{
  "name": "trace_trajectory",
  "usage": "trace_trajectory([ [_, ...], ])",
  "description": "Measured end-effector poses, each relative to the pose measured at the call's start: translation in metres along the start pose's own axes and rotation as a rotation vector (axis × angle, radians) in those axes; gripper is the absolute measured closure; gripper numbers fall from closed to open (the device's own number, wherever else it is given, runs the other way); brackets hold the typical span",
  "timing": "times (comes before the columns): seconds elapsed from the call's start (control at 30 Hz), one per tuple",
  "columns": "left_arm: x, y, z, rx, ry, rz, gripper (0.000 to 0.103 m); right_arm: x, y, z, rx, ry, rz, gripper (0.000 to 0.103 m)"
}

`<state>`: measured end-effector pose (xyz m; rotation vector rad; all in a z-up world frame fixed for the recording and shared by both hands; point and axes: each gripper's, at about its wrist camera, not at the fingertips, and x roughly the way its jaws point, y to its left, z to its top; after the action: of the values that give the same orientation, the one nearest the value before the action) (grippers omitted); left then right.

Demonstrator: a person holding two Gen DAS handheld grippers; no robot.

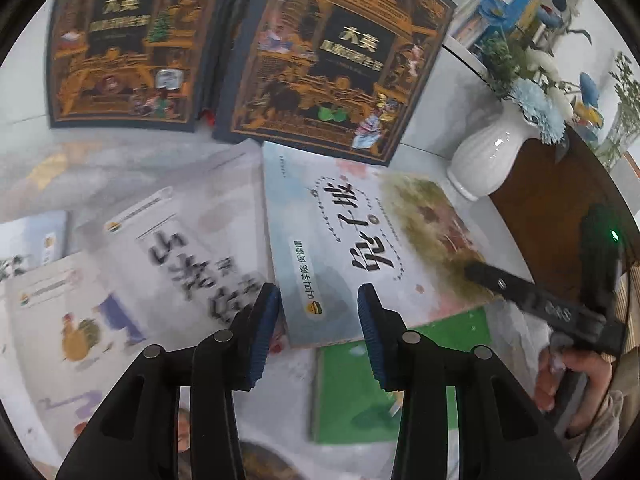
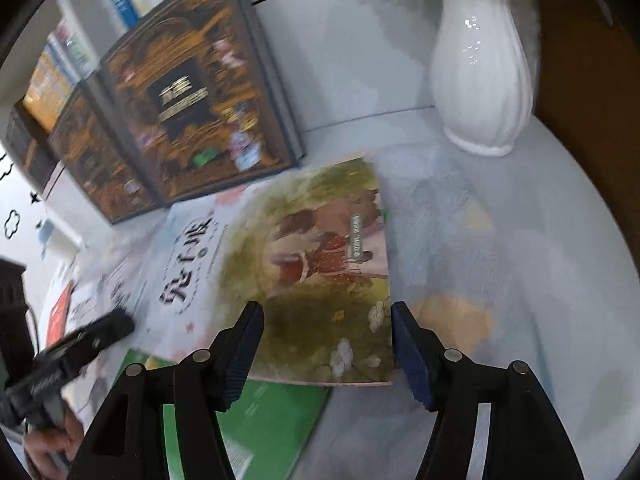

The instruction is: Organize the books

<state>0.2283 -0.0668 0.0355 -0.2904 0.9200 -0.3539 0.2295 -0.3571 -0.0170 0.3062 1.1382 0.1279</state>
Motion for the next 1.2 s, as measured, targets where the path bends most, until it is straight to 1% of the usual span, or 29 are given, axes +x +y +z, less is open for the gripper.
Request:
trace_trajectory([
  [0.1, -0.016, 0.015, -0.006, -0.026, 0.0, -0.004, 0.066, -0.015, 0.012, -0.023, -0.007, 0.021, 0.049, 0.039],
  [0.2, -0.034, 0.025, -0.017, -0.024, -0.008, -0.007, 0.066, -0.03, 0.026, -0.052, -0.026, 0.047, 0.079, 0.039],
  [0.27, -0.045, 0.028, -0.025, -0.014, -0.002, 0.011, 0.066, -0.041, 0.041, -0.081, -0.036, 0.06, 0.116, 0.038],
  [0.33, -0.059, 0.035, -0.036, -0.008, 0.011, 0.017, 0.066, -0.054, 0.059, -0.11, -0.062, 0.067, 0.134, 0.038],
  [0.37, -0.067, 0.039, -0.041, -0.004, 0.011, 0.041, 0.066, -0.063, 0.069, -0.128, -0.081, 0.076, 0.16, 0.038],
  [0.4, -0.077, 0.043, -0.045, -0.003, 0.003, 0.09, 0.066, -0.07, 0.08, -0.143, -0.097, 0.091, 0.21, 0.039],
  [0.43, -0.085, 0.047, -0.049, -0.008, -0.008, 0.123, 0.066, -0.079, 0.092, -0.161, -0.109, 0.125, 0.299, 0.039],
  [0.47, -0.095, 0.05, -0.053, -0.013, -0.021, 0.138, 0.066, -0.085, 0.1, -0.172, -0.113, 0.15, 0.358, 0.039],
  [0.5, -0.107, 0.054, -0.058, -0.019, -0.03, 0.131, 0.066, -0.094, 0.11, -0.182, -0.121, 0.167, 0.409, 0.039],
  [0.53, -0.118, 0.058, -0.065, -0.024, -0.033, 0.124, 0.066, -0.101, 0.116, -0.187, -0.131, 0.168, 0.425, 0.039],
  [0.6, -0.135, 0.061, -0.078, -0.021, -0.036, 0.121, 0.066, -0.111, 0.123, -0.185, -0.145, 0.139, 0.423, 0.039],
  [0.67, -0.148, 0.062, -0.095, -0.012, -0.036, 0.111, 0.063, -0.117, 0.125, -0.172, -0.145, 0.084, 0.385, 0.039],
  [0.73, -0.155, 0.064, -0.111, -0.018, -0.018, 0.076, 0.063, -0.109, 0.124, -0.153, -0.143, 0.044, 0.355, 0.039],
  [0.8, -0.154, 0.067, -0.125, -0.039, 0.008, 0.031, 0.063, -0.086, 0.121, -0.132, -0.141, 0.016, 0.282, 0.039],
  [0.9, -0.146, 0.063, -0.134, -0.038, 0.033, 0.013, 0.063, -0.056, 0.114, -0.108, -0.141, -0.004, 0.161, 0.039],
  [0.93, -0.144, 0.061, -0.137, -0.037, 0.033, 0.006, 0.063, -0.045, 0.108, -0.105, -0.125, 0.008, 0.134, 0.039],
  [1.0, -0.141, 0.059, -0.139, -0.033, 0.035, -0.009, 0.065, -0.034, 0.098, -0.102, -0.087, 0.031, 0.131, 0.038],
  [1.1, -0.135, 0.055, -0.14, -0.018, 0.049, -0.003, 0.066, -0.036, 0.1, -0.108, -0.123, 0.021, 0.124, 0.038],
  [1.17, -0.132, 0.055, -0.142, -0.016, 0.059, -0.004, 0.066, -0.036, 0.105, -0.113, -0.143, 0.063, 0.141, 0.037],
  [1.2, -0.13, 0.055, -0.143, -0.016, 0.064, -0.006, 0.066, -0.035, 0.106, -0.117, -0.14, 0.1, 0.151, 0.037],
])
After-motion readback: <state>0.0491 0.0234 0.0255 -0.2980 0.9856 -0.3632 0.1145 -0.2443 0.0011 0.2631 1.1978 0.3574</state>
